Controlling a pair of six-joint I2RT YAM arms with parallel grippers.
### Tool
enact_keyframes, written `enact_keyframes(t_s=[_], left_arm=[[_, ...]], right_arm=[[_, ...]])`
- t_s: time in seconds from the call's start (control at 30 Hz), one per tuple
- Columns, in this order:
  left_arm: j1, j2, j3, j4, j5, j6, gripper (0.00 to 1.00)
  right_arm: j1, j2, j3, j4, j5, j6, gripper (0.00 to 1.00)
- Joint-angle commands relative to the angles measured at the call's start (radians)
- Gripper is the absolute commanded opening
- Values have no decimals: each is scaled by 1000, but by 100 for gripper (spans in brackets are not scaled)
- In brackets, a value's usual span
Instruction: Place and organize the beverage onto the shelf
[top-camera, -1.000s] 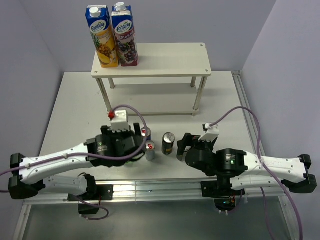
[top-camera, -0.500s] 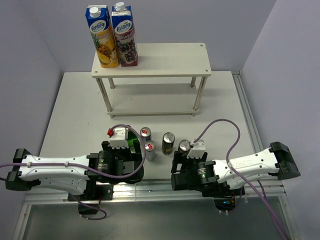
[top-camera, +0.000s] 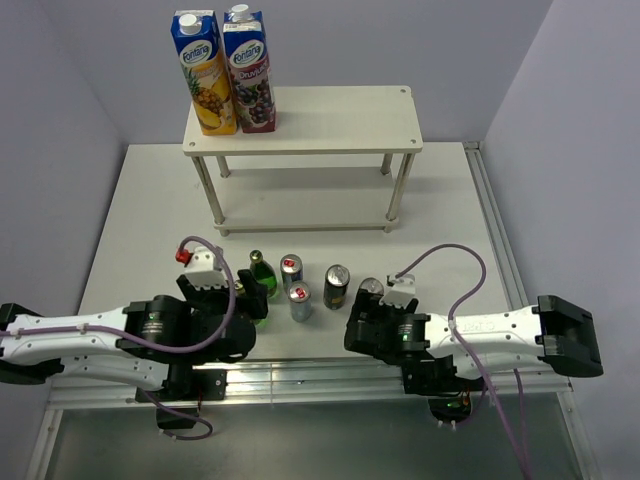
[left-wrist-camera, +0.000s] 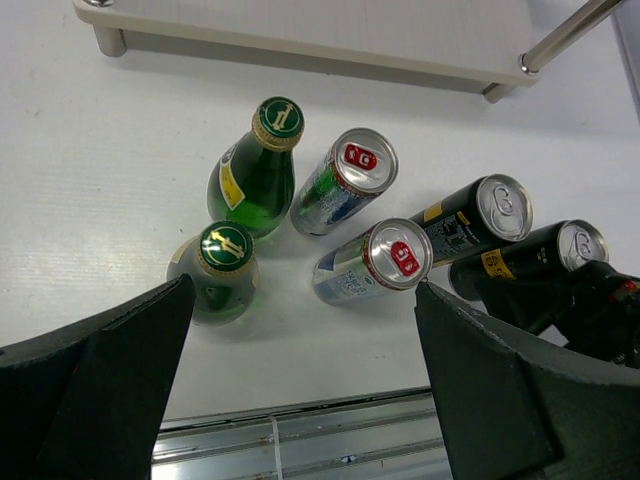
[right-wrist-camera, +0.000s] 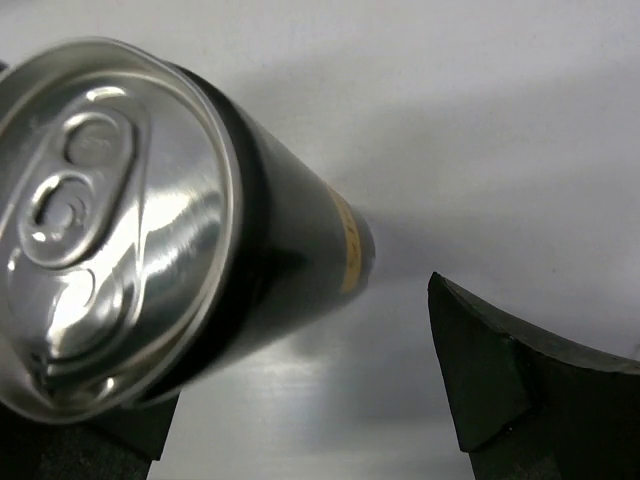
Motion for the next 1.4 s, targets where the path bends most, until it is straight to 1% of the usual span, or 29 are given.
enact_keyframes(t_s=[0.0,0.03,0.1,0.27,0.33,0.37,0.4,0.43,0.47,0.5,0.57,0.6,0.67,0.73,0.77,0.8,0.87,0.9,0.97,1.0,1.2,1.23,1.37], left_arm=[[-8,-52,35,-50,-45,29,99],[-8,-60,34,-62,-45,30,99],[-8,-82,31,-74,-45,27,99],[-8,-111,3,-140,-48,-16,99],[-8,-120,4,-159,-44,-34,99],[-8,-122,3,-162,-42,-36,99],[-6,-128,1,-162,-42,-37,99],[-8,-129,1,-166,-42,-40,99],[-8,-134,3,-165,-37,-34,99],[-8,-137,3,-165,-37,-30,99],[-8,-149,-2,-165,-36,-30,99],[-9,-152,-2,-160,-37,-28,99],[-9,-161,-2,-160,-39,-22,99],[-9,-168,-2,-163,-42,-22,99],[-11,-171,-2,-163,-42,-22,99],[-12,-172,0,-165,-45,-20,99],[-17,-180,-2,-163,-43,-20,99],[-18,-181,-3,-165,-43,-20,99],[-28,-186,-6,-163,-43,-22,99],[-31,-186,-6,-163,-42,-22,99],[-41,-180,-6,-165,-40,-24,99],[-43,-177,-6,-163,-40,-23,99],[-46,-171,-6,-165,-39,-25,99]], right_arm=[[-60,-8,-28,209,62,-165,100],[-74,-10,-36,269,59,-194,100],[-110,-2,-44,303,51,-237,100],[-167,51,-44,371,71,-280,100],[-181,97,-35,382,85,-280,98],[-187,114,-24,383,88,-277,95],[-192,146,-19,385,98,-277,91],[-193,160,-13,379,103,-270,83],[-192,186,-4,375,106,-257,79],[-192,197,-1,374,114,-251,70],[-193,225,7,362,122,-234,64],[-192,229,10,359,123,-233,59],[-193,242,15,340,134,-216,58],[-192,243,18,334,140,-216,51],[-193,240,19,331,141,-216,50],[-192,237,18,328,142,-214,44],[-190,219,16,317,143,-210,35],[-190,211,18,310,143,-204,13],[-187,187,28,253,154,-170,3],[-186,179,35,213,155,-161,0],[-144,108,90,92,183,-128,0],[-137,98,100,49,183,-110,0],[-121,18,177,-11,200,-150,0]])
